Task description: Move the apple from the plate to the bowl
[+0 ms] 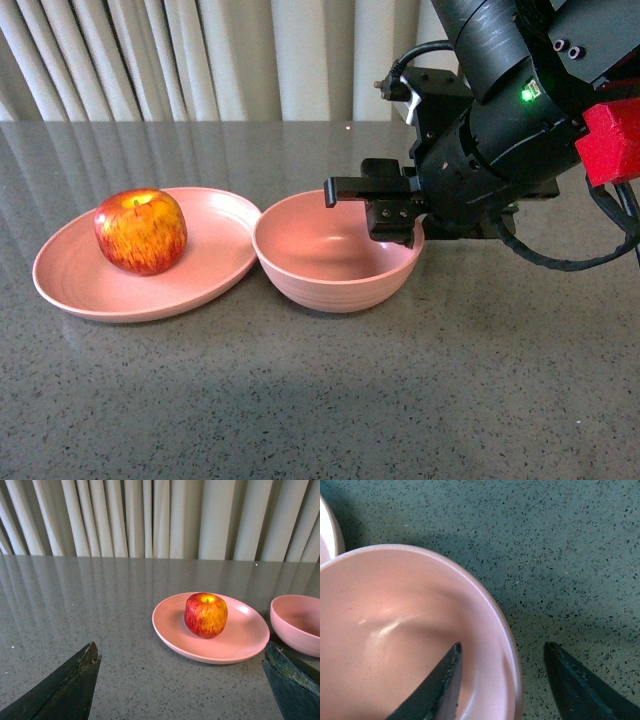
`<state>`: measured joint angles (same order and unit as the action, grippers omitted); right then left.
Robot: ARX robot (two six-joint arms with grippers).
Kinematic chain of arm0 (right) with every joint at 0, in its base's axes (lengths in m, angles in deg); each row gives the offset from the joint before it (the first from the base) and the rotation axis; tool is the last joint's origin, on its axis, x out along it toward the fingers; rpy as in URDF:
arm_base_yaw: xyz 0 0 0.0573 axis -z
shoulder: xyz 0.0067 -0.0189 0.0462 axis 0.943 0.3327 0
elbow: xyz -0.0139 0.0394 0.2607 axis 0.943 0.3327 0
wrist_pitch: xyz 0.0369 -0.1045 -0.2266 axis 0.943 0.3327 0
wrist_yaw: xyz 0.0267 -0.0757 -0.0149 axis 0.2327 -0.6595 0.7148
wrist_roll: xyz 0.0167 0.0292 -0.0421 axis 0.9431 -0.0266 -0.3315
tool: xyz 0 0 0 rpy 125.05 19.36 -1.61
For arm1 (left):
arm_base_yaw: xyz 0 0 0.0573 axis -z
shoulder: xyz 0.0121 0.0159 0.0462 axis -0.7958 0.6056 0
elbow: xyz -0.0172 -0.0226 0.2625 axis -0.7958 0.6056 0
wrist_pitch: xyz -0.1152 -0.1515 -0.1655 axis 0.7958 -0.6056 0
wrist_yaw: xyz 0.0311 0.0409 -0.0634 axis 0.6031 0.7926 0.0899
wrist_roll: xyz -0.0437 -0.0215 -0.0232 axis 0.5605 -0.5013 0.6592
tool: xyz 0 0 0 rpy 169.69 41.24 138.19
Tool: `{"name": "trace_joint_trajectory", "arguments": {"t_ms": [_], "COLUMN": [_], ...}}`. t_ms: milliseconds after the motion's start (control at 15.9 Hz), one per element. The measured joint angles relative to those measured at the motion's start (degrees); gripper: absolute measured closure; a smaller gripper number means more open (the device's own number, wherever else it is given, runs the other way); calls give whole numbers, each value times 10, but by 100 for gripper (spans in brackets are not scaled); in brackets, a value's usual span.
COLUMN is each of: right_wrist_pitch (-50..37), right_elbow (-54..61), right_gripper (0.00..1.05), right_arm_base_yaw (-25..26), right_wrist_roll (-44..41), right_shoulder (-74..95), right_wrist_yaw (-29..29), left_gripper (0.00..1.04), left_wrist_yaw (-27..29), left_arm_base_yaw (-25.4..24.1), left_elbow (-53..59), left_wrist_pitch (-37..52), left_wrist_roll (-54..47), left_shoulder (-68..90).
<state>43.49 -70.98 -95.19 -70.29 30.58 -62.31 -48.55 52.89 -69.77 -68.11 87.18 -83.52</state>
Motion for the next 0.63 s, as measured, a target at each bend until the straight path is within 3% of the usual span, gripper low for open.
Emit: {"name": "trace_joint_trajectory", "arguments": {"t_ms": [314, 502, 627], "right_wrist_pitch": [-26, -115, -193], "right_elbow": [39, 143, 249], "right_gripper": [5, 6, 7], "right_arm_base_yaw": [10, 14, 30], "right_wrist_roll": [17, 30, 25], "right_shoulder": [-98, -267, -399], "right_wrist_yaw": [33, 46, 6], "left_gripper": [7, 7, 7], "left_wrist_yaw": [0, 0, 0], "left_arm_base_yaw": [0, 0, 0], "left_elbow": [0, 0, 0], "left_wrist_pitch": [0, 0, 0], "left_wrist_roll": [0, 0, 0], "left_shoulder": [0, 0, 0]}}
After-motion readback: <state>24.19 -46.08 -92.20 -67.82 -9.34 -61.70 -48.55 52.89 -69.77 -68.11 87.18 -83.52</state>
